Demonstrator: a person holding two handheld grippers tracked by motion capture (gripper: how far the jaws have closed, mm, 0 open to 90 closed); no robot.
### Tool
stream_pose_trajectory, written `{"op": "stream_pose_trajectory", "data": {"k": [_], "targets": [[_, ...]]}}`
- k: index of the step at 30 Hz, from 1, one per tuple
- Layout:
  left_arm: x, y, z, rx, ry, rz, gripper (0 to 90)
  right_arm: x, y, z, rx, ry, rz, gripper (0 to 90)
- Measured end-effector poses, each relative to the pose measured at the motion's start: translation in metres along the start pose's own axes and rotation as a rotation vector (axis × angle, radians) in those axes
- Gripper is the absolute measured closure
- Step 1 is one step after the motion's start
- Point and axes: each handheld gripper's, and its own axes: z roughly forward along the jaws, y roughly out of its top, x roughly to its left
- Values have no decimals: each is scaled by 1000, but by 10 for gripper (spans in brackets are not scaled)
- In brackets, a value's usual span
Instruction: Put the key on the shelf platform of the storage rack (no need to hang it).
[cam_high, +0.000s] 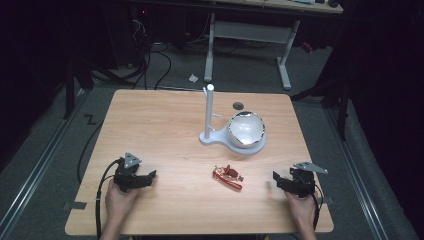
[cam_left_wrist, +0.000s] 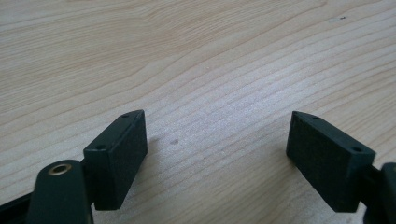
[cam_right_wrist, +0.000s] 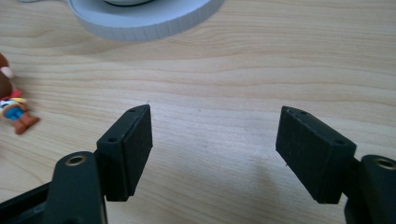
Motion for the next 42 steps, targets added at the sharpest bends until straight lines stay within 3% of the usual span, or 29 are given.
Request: {"op": "stream_pose_trajectory", "data": {"k": [6,13,20,25,30,42], "targets": [[0,0,0,-4,6,-3,214,10,3,1,6,35,-21,273],[1,0,0,-3,7,0,213,25,10,-3,-25,86,-70,271],[0,0,0,-5,8,-3,214,51,17,-4,-28,139,-162,263],[0,0,0,-5,8,-4,214,67,21,0,-14,189,-195,255],[0,0,0,-5,8,-3,212,91,23,10,-19,280,-248,233],[0,0,0,0,4,3,206,126,32,36,30,359,-325,184]]}}
